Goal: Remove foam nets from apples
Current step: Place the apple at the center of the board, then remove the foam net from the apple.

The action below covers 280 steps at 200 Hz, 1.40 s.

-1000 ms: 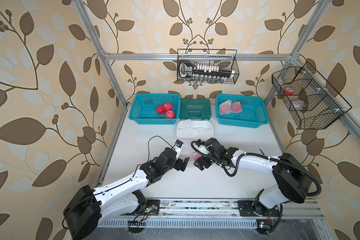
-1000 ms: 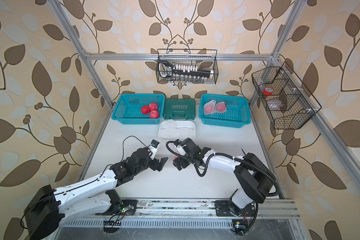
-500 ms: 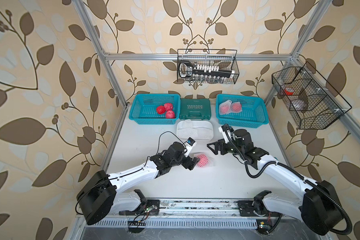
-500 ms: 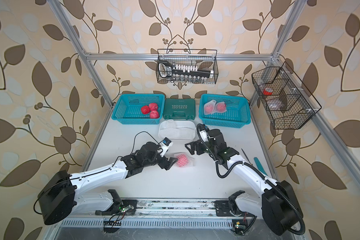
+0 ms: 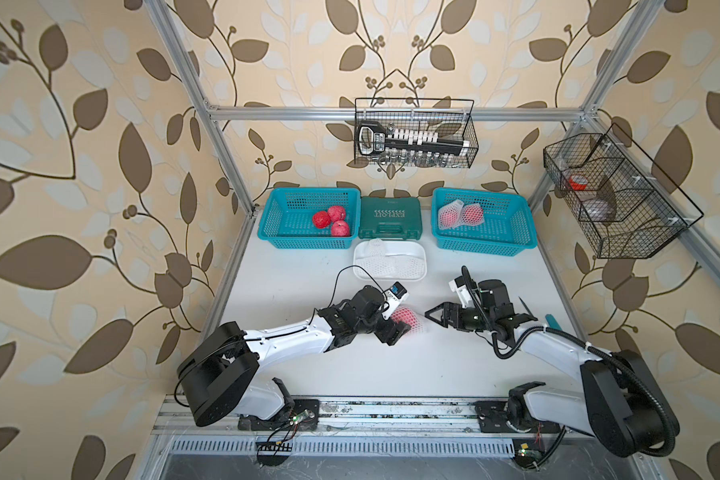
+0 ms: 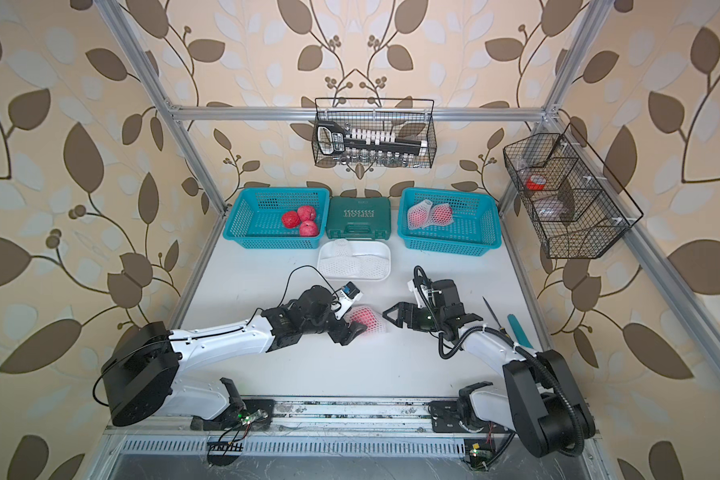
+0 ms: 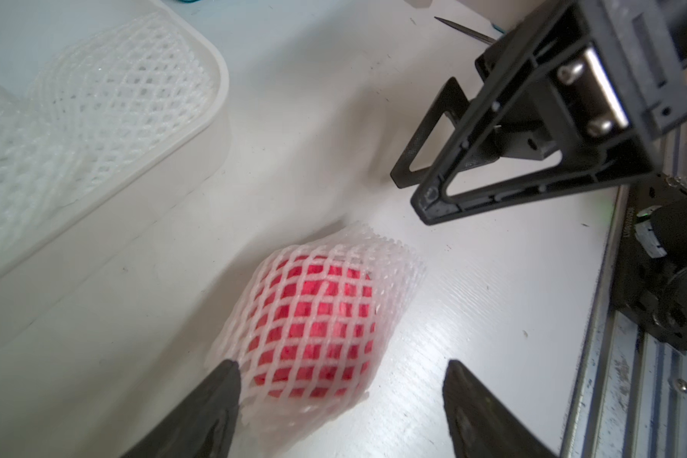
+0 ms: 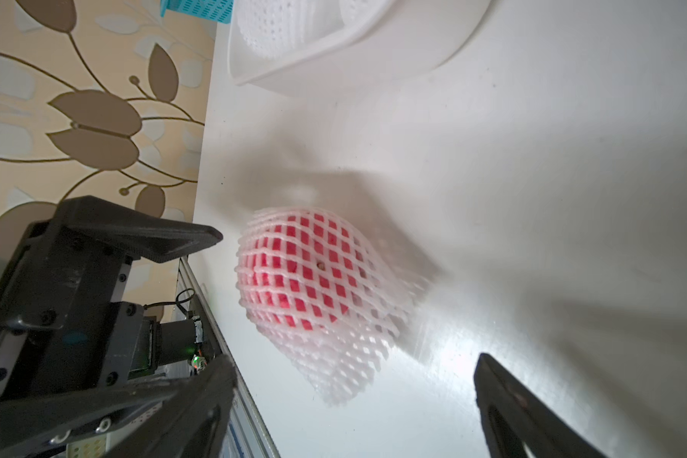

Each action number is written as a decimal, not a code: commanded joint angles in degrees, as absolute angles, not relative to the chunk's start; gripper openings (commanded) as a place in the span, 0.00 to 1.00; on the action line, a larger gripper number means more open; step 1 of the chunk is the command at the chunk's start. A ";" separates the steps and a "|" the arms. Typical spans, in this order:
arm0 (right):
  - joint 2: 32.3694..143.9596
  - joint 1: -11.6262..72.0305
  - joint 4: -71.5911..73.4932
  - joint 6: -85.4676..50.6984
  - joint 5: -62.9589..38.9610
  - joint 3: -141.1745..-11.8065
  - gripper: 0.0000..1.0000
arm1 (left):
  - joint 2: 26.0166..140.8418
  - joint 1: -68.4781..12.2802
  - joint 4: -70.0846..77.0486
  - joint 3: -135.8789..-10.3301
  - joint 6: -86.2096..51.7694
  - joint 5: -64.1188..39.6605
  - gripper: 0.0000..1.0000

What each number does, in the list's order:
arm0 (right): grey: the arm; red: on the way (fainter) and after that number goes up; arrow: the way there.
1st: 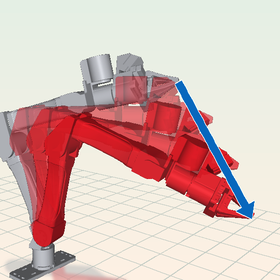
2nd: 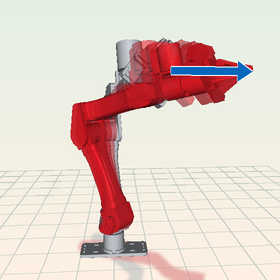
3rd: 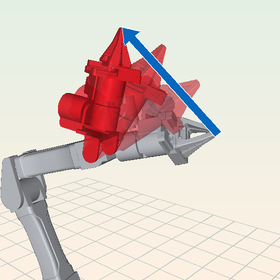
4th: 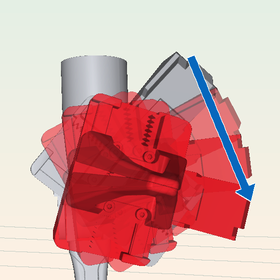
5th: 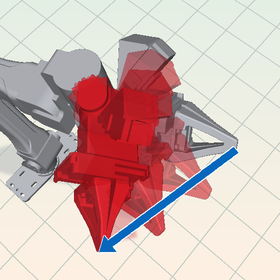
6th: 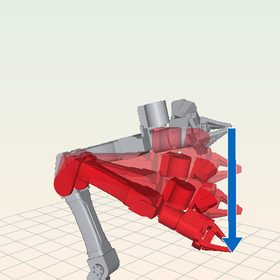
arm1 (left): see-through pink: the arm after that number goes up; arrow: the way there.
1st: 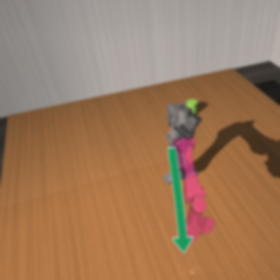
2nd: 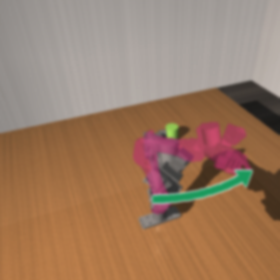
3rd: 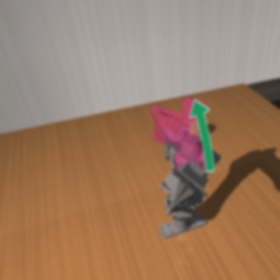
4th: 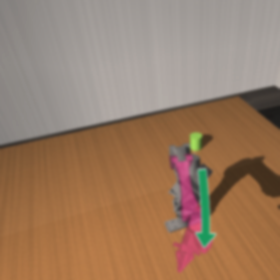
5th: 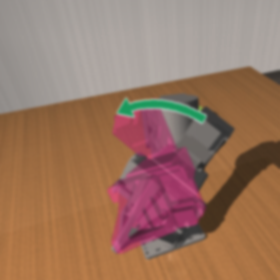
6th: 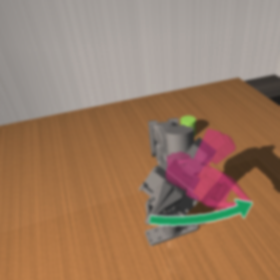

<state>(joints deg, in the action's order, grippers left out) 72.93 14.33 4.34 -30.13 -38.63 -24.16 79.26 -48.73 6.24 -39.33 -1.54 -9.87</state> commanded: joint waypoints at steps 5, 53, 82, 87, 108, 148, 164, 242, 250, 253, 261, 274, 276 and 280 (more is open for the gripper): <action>76.13 14.15 11.94 -34.08 -44.34 -21.97 0.93 | 79.42 -48.70 9.61 -39.18 -1.58 -8.09 0.81; 82.53 14.57 18.72 -38.30 -48.93 -21.58 0.87 | 79.80 -48.67 10.04 -38.17 -1.56 -6.13 0.81; 84.90 15.67 19.86 -39.66 -48.99 -21.97 0.86 | 79.28 -48.65 9.93 -37.80 -1.67 -5.51 0.81; 85.24 16.08 20.28 -40.00 -49.12 -22.06 0.85 | 79.18 -48.68 9.80 -37.79 -1.67 -5.53 0.81; 86.70 18.06 21.67 -41.27 -48.63 -22.49 0.83 | 78.62 -48.63 9.76 -37.63 -1.24 -5.23 0.81; 88.33 19.02 23.84 -41.35 -48.73 -23.16 0.67 | 77.50 -48.69 9.58 -37.35 -1.15 -4.25 0.81; 88.16 19.00 23.94 -40.88 -48.59 -23.42 0.59 | 76.87 -48.71 9.32 -37.14 -1.15 -4.25 0.82; 84.81 19.04 22.12 -39.47 -48.86 -24.91 0.36 | 72.19 -48.65 9.67 -34.77 -1.33 -0.46 0.85; 84.11 19.05 21.82 -39.38 -48.87 -25.00 0.33 | 71.75 -48.61 9.62 -34.57 -1.33 -0.07 0.86; 83.98 18.99 21.72 -39.42 -48.78 -25.05 0.32 | 71.60 -48.62 9.59 -34.57 -1.36 0.04 0.86; 83.15 19.03 21.25 -39.14 -48.68 -25.31 0.30 | 71.10 -48.60 9.58 -34.37 -1.32 0.38 0.86; 82.25 19.04 20.32 -38.65 -48.64 -25.65 0.29 | 70.26 -48.61 9.58 -33.94 -1.40 1.28 0.86; 82.13 19.02 20.31 -38.60 -48.72 -25.66 0.29 | 70.12 -48.60 9.58 -33.86 -1.41 1.42 0.86; 82.04 19.02 20.35 -38.52 -48.75 -25.70 0.28 | 69.84 -48.64 9.65 -33.70 -1.47 1.69 0.86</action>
<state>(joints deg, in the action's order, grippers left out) 83.79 18.79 21.78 -39.99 -48.25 -24.08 72.58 -48.73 8.40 -34.61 -1.61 -1.06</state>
